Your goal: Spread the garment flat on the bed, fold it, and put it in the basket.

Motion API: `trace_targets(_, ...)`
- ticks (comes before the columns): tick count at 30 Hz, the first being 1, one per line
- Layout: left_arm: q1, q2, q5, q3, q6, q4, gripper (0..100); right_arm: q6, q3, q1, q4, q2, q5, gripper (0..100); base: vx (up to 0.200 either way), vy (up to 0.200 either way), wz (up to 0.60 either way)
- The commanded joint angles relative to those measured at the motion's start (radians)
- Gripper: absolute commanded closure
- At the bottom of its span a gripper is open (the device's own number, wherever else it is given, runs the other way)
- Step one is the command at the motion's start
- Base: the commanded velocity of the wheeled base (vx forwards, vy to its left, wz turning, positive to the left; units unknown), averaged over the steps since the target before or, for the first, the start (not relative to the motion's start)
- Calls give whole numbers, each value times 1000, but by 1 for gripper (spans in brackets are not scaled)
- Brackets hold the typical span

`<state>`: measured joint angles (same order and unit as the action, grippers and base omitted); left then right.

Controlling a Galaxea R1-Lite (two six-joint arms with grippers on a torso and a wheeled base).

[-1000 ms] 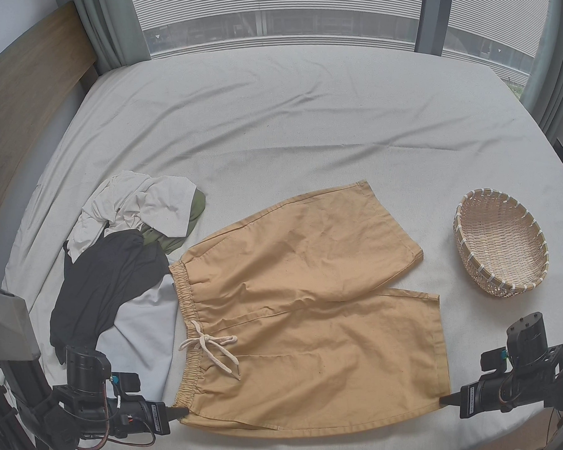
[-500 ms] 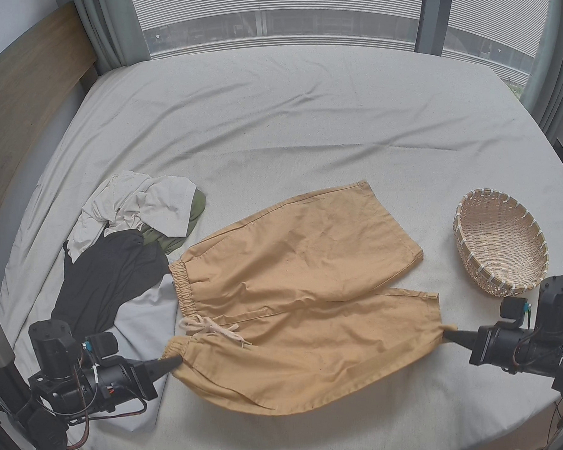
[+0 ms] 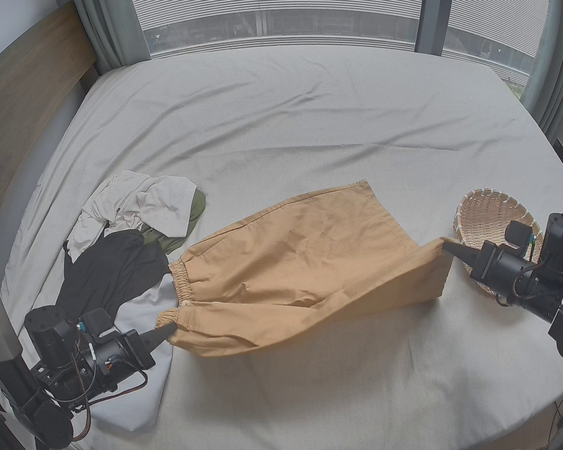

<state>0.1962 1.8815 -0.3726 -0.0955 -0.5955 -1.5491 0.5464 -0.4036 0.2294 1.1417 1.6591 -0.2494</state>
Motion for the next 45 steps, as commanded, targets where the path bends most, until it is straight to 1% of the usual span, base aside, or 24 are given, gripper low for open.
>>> trace_targets(1, 0, 8, 43, -64, -49, 0, 100, 0, -83, -21, -2, 62, -1, 100, 0, 0, 0)
trace_targets(10, 0, 44, 70, -101, -64, 0, 100, 0, -213, -24, -13, 152, -2, 100, 0, 0, 0)
trace_targets(16, 0, 84, 103, -153, -92, 0, 100, 0, -340, -19, -23, 205, -10, 100, 0, 0, 0)
trace_targets(17, 0, 85, 104, -159, -93, 0, 100, 0, -360, -21, -31, 211, -10, 100, 0, 0, 0)
trace_targets(21, 2, 87, 121, -179, -95, 1, 100, 0, -451, -21, -137, 217, -11, 100, 0, 0, 0)
trace_targets(24, 2, 102, 127, -193, -95, 1, 100, 0, -497, -22, -174, 223, -13, 100, 0, 0, 0)
trace_targets(29, 0, 136, 181, -240, -110, 1, 100, 1, -567, -27, -181, 269, -11, 100, 0, 0, 0)
trace_targets(32, 2, 142, 198, -270, -132, 1, 100, 1, -612, -27, -220, 284, -11, 100, 0, 0, 0)
trace_targets(36, 2, 156, 201, -288, -144, 3, 100, 1, -669, -27, -250, 315, -11, 100, 0, 0, 0)
trace_targets(43, -1, 197, 205, -323, -145, 1, 100, 1, -738, -25, -250, 384, -13, 100, 0, 0, 0)
trace_targets(45, -1, 208, 218, -329, -144, 1, 100, 1, -751, -25, -249, 401, -13, 100, 0, 0, 0)
